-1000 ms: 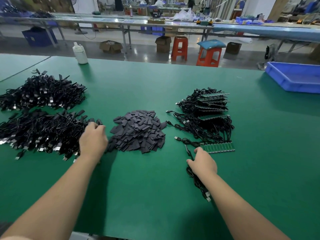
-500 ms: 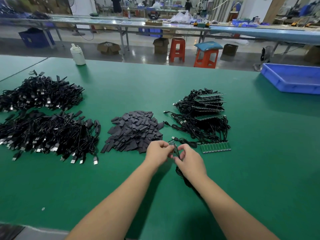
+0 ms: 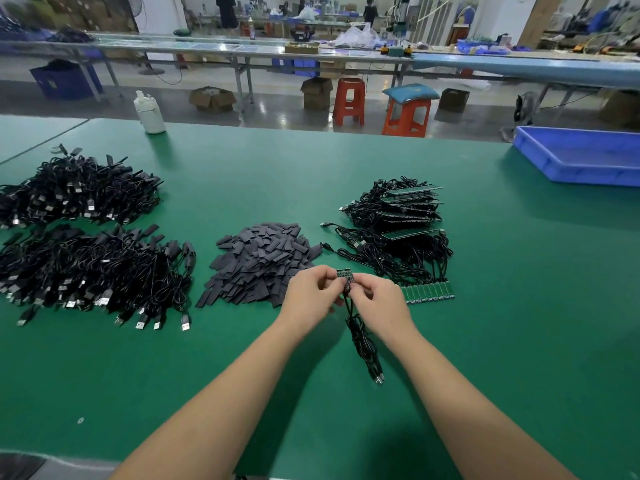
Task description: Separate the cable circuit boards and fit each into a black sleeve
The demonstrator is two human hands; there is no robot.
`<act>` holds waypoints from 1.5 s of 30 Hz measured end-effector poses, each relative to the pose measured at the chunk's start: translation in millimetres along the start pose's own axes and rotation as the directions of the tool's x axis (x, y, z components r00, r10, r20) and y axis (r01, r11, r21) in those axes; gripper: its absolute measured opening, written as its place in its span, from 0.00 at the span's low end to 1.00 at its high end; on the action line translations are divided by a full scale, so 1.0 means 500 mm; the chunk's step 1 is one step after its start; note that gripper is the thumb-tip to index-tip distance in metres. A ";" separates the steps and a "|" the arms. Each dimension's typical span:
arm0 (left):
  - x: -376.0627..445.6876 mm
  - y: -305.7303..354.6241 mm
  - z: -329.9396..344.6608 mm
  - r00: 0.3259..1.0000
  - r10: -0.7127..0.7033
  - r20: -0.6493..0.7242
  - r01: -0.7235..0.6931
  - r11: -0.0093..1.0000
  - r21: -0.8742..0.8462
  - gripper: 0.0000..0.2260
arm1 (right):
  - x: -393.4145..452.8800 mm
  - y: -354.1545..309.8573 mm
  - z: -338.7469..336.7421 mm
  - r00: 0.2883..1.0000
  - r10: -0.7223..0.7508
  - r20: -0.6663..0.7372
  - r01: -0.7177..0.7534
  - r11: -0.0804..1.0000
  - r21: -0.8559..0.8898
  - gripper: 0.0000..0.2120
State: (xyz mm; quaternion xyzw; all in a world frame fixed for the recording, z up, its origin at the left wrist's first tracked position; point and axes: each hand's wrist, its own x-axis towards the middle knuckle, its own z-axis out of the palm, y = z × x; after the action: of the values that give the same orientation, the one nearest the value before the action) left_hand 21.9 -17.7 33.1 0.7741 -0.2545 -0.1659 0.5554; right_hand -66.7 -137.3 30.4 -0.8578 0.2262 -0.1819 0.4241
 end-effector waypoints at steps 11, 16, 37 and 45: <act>-0.005 0.018 0.012 0.995 -0.017 -0.103 0.021 0.999 0.042 0.06 | -0.005 -0.014 0.009 0.993 0.015 -0.118 -0.014 1.000 0.011 0.06; -0.008 0.016 0.009 0.996 0.001 -0.089 0.006 0.998 0.070 0.06 | -0.003 -0.013 0.001 0.997 0.048 -0.057 -0.046 0.998 0.031 0.15; -0.007 0.030 0.010 0.994 -0.003 -0.112 0.021 0.988 0.151 0.09 | 0.002 -0.015 -0.001 0.992 0.085 -0.093 -0.078 0.994 0.081 0.13; -0.013 0.029 0.026 0.983 0.064 -0.174 -0.023 0.972 0.232 0.10 | -0.010 -0.011 0.015 0.982 0.044 -0.183 -0.044 0.999 0.007 0.10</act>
State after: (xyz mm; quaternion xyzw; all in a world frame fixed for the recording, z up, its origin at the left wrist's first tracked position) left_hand 6.7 -27.8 42.3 0.8390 -0.2377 -0.0525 0.4867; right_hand -65.5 -126.8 29.8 -0.8316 0.2828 -0.2510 0.4067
